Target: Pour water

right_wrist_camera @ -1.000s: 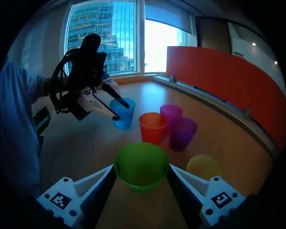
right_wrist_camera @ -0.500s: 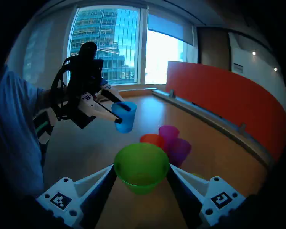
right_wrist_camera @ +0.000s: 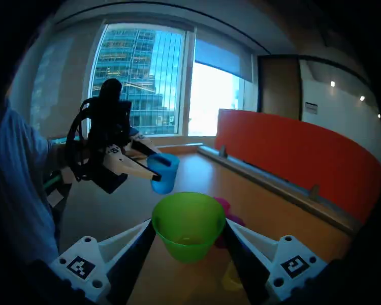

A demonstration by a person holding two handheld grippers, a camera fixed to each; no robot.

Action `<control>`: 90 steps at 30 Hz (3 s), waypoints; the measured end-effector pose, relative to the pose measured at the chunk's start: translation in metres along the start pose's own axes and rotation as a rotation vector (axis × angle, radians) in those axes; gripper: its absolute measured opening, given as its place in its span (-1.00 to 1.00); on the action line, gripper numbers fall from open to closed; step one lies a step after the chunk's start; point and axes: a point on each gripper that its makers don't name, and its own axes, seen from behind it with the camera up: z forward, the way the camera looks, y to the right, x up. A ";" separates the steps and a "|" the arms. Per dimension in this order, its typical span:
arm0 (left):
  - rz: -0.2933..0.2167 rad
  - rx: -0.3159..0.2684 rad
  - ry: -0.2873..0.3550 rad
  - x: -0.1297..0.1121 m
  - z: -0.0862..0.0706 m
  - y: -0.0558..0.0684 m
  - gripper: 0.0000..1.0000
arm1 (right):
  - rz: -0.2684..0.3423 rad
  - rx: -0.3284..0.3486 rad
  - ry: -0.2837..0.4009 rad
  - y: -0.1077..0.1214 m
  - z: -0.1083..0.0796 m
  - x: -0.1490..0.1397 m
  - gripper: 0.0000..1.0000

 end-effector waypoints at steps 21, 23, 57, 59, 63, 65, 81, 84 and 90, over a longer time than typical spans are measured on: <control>-0.018 -0.025 0.135 0.046 -0.004 0.012 0.70 | 0.007 -0.037 0.128 0.013 -0.001 0.049 0.84; -0.017 -0.027 0.148 0.049 -0.005 0.013 0.70 | 0.007 -0.035 0.128 0.013 -0.001 0.050 0.84; 0.183 0.031 0.281 0.117 -0.023 0.022 0.70 | 0.023 -0.011 0.135 0.011 0.011 0.051 0.83; 0.205 0.043 0.288 0.121 -0.023 0.021 0.69 | 0.022 -0.009 0.137 0.011 0.012 0.051 0.83; 0.243 0.070 0.300 0.131 -0.025 0.020 0.69 | 0.021 -0.004 0.140 0.010 0.015 0.051 0.83; 0.260 0.079 0.304 0.135 -0.025 0.020 0.69 | 0.023 0.000 0.141 0.009 0.016 0.051 0.83; 0.461 0.152 0.309 0.164 -0.028 0.027 0.70 | 0.022 0.028 0.138 0.002 0.030 0.047 0.83; 0.503 0.167 0.311 0.170 -0.029 0.028 0.70 | 0.018 0.034 0.135 0.000 0.033 0.047 0.83; 0.581 0.185 0.312 0.179 -0.029 0.033 0.70 | 0.014 0.048 0.132 -0.006 0.038 0.046 0.83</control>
